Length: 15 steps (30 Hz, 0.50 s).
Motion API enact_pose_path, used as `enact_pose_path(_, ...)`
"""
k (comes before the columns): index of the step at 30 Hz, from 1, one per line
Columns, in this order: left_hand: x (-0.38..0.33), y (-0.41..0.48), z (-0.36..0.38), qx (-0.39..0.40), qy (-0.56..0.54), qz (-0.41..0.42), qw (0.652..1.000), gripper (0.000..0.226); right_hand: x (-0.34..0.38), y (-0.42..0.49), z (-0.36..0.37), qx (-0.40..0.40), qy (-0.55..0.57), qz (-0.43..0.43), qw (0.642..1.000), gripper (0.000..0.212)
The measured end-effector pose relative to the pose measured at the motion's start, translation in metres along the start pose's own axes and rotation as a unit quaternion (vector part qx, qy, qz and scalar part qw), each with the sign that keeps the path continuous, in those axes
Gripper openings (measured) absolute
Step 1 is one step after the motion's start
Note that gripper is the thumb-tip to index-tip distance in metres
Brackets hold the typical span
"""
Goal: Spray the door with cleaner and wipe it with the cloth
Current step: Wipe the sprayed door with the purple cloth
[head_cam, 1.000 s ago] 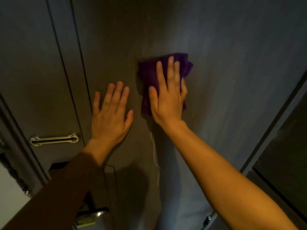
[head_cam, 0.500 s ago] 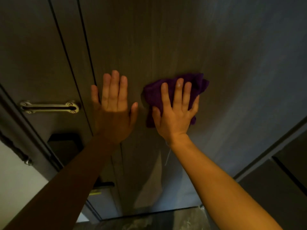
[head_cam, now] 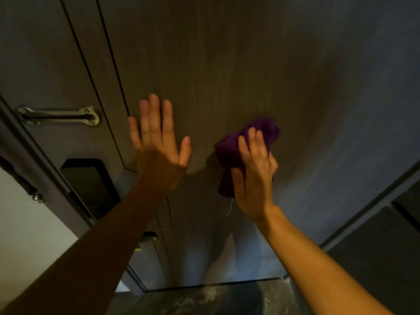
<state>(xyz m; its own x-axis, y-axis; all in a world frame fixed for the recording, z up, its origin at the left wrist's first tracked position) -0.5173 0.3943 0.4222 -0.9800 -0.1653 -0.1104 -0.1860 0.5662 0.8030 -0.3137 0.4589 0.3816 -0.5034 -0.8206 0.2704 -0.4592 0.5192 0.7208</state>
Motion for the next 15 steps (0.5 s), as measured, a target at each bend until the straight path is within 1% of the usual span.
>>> enact_pose_path(3,-0.005,-0.03,0.021,0.008,0.006,0.001,1.0,0.075,0.012,0.025,-0.005,-0.056,-0.061,0.005,0.997,0.059)
enact_pose_path(5,-0.006,-0.05,0.036,0.01,0.009,0.005,1.0,0.074,0.018,0.038,0.001,-0.079,-0.093,0.009,0.993,0.06)
enact_pose_path(9,-0.002,-0.088,0.069,-0.014,-0.003,0.008,1.0,0.073,0.016,0.04,0.027,-0.111,-0.218,0.03,0.969,0.066)
enact_pose_path(12,-0.001,-0.111,0.09,-0.047,-0.008,-0.001,0.999,0.072,0.009,0.025,0.045,-0.147,-0.252,0.041,0.955,0.069)
enact_pose_path(15,0.001,-0.129,0.107,-0.069,0.001,-0.003,0.998,0.069,-0.003,-0.001,0.069,-0.157,-0.263,0.039,0.951,0.07)
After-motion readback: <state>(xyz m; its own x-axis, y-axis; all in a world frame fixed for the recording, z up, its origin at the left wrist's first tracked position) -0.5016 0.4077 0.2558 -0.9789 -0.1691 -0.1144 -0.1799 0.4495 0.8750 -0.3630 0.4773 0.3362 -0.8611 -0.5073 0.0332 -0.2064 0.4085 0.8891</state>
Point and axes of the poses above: each hand's wrist, its own y-axis towards the middle knuckle, its own z-axis out of the palm, x = y × z, the point moved 5 cm from there along y, towards the middle knuckle, and after that the axes turned 11 degrees about x, right-handed, at the moved point
